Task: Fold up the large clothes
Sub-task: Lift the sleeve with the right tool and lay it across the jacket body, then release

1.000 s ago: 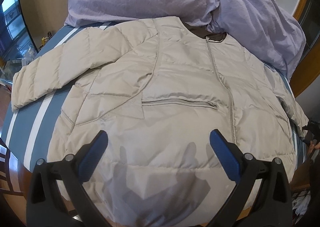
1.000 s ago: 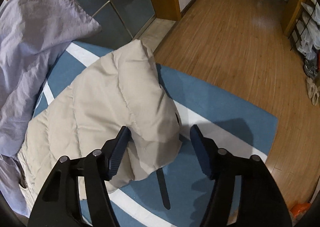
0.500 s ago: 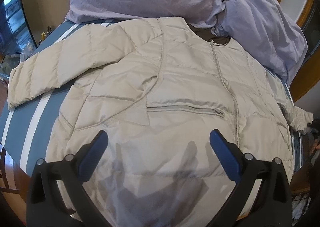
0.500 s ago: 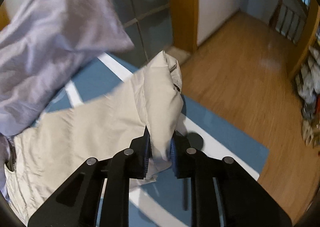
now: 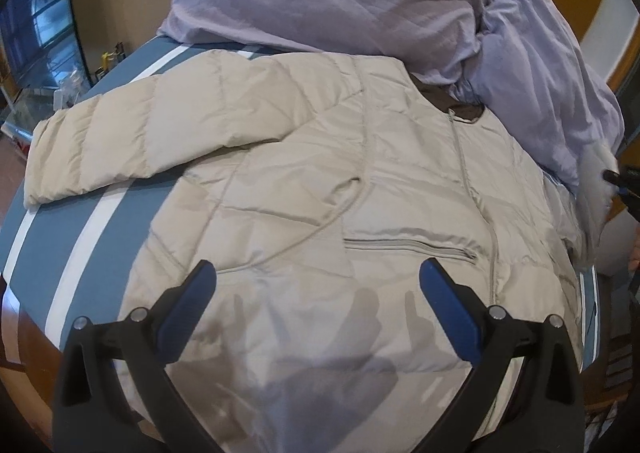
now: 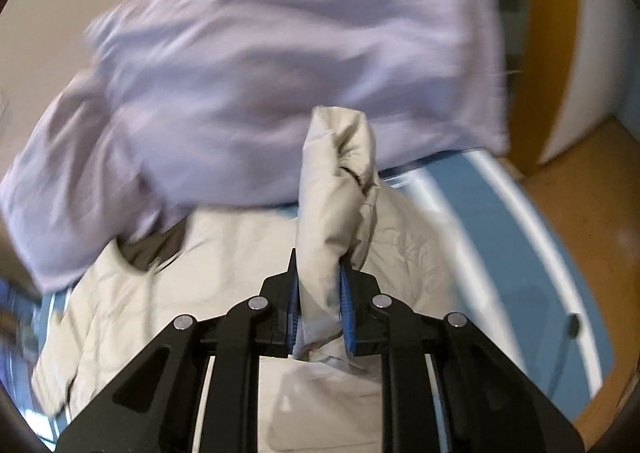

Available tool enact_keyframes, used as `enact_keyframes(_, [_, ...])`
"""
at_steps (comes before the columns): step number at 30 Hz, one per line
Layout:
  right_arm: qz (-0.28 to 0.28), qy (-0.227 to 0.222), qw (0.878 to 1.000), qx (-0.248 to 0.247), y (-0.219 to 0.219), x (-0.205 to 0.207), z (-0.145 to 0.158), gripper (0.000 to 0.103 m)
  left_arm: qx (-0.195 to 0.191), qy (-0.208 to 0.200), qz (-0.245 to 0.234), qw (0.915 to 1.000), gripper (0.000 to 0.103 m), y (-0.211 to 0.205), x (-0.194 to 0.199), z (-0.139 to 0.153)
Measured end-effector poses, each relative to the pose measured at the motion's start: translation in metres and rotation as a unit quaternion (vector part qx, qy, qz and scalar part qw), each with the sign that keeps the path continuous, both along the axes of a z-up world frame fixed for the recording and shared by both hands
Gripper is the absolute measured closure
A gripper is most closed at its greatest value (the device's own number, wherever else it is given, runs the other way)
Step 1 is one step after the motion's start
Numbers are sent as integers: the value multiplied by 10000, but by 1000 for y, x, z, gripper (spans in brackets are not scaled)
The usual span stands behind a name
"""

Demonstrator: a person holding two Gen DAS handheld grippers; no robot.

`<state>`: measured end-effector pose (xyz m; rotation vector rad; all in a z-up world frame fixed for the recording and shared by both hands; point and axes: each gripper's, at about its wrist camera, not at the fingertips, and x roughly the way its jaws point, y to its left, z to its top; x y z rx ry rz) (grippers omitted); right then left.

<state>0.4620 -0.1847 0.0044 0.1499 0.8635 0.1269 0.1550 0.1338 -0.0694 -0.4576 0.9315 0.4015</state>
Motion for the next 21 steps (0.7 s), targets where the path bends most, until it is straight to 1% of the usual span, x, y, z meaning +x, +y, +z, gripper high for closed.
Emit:
enact_keyframes(3, [514, 162, 9985, -132, 51, 0, -16, 85, -4, -13, 127, 9999, 2, 10, -7, -1])
enact_keyframes(6, [950, 388, 9946, -132, 96, -4, -34, 85, -20, -20, 302, 9995, 2, 22, -14, -3])
enact_keyframes(11, [1606, 693, 9845, -101, 162, -16, -53, 85, -39, -24, 559, 9984, 2, 39, -26, -5])
enact_keyframes(14, [1851, 788, 9795, -105, 189, -24, -60, 85, -51, -25, 706, 9975, 2, 48, -33, -7])
enact_keyframes(17, [1981, 804, 9767, -179, 213, -28, -65, 85, -67, -55, 838, 9964, 2, 55, -39, -8])
enact_keyframes(20, [2011, 892, 9752, -220, 222, -27, -72, 85, -67, -62, 944, 9955, 2, 60, -46, -8])
enact_keyframes(21, [2033, 983, 9737, -306, 224, -28, -80, 85, -76, -59, 970, 9952, 2, 61, -47, -8])
